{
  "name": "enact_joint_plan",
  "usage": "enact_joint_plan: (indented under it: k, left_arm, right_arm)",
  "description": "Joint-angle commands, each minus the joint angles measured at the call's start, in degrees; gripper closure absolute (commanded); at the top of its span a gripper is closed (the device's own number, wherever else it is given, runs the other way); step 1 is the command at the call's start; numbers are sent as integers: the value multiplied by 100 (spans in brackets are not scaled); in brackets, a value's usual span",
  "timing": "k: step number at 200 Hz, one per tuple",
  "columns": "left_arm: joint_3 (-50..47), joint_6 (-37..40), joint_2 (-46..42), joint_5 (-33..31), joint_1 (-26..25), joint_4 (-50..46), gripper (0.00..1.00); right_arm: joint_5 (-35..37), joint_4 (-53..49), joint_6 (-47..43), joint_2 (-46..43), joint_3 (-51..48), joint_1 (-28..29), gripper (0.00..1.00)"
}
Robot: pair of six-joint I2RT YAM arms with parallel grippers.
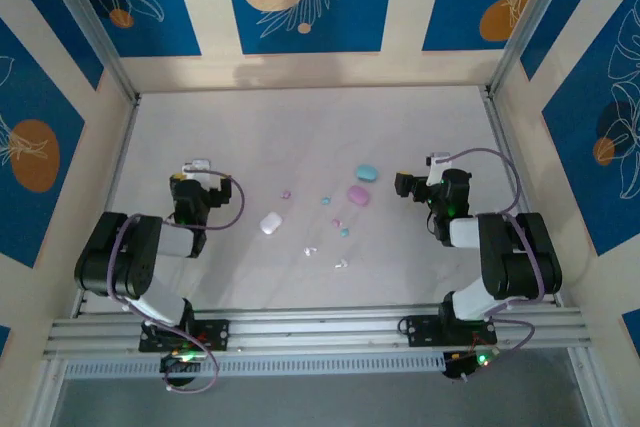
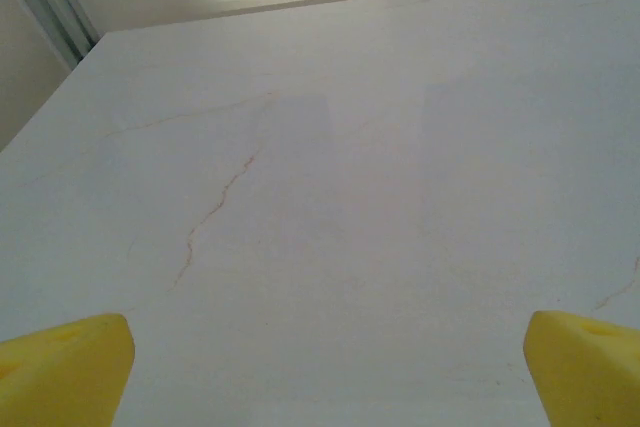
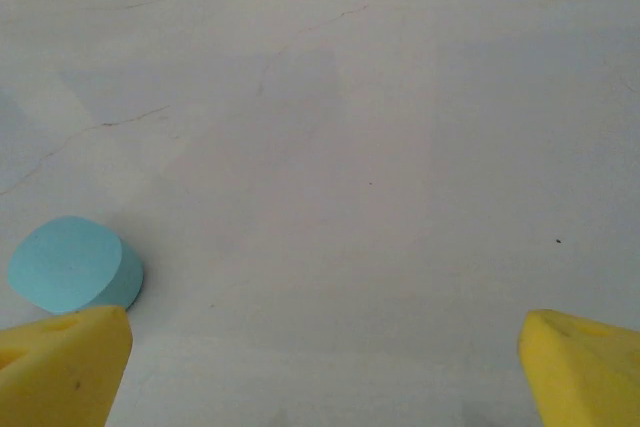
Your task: Insert the wireless bluetooth earbuds into the charging case
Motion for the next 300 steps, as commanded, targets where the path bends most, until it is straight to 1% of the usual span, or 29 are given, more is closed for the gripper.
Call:
enact_joint_plan:
  k: [1, 105, 149, 175, 191, 198, 204, 213, 219, 230, 242, 258, 283, 300]
  left_arm:
    - [33, -35, -43, -76, 40, 39, 0]
    - [64, -58, -35, -51, 47, -16, 0]
    - [23, -38, -52, 16, 48, 38, 0]
    - [-159, 34, -115, 226, 47, 346, 0]
    - [-362, 22, -369, 176, 53, 541, 0]
    - [-376, 2, -640, 116, 46, 321, 0]
    - [-311, -47, -941, 36, 46, -86, 0]
    - [-72, -239, -1463, -57, 51, -1139, 0]
    - [103, -390, -1756, -85, 58, -1805, 0]
    - [452, -691, -2258, 20, 57, -2945, 0]
    - [909, -1013, -2667, 369, 60, -4191, 0]
    - [1304, -1440, -2926, 1057, 59, -5305, 0]
    - [1404, -2046, -3116, 2200, 53, -6143, 0]
    - [1287, -2360, -3219, 2705, 41, -6457, 0]
  right_arm:
    - [-59, 181, -116, 34, 145, -34, 1]
    - [-164, 154, -77, 43, 160, -90, 1]
    - [-80, 183, -115, 25, 138, -35, 1]
    - [-43, 151, -150, 4, 146, 1, 0]
    - [-60, -87, -240, -166, 221, 65, 2]
    - [-18, -297, -256, -301, 279, 97, 2]
    - [30, -766, -256, -476, 435, 131, 2]
    - [-52, -1826, -134, -777, 752, 150, 3]
    - [-168, -2352, -61, -921, 1020, 161, 4]
    - [-724, -3163, -91, -1146, 1380, 213, 8]
    - [-1319, -3775, -186, -1334, 1724, 399, 10]
    - [-1763, -4250, -497, -1442, 2015, 847, 11]
    - [-1976, -4655, -1131, -1388, 2284, 1606, 12]
    - [-2220, -4796, -1486, -1252, 2408, 1984, 16]
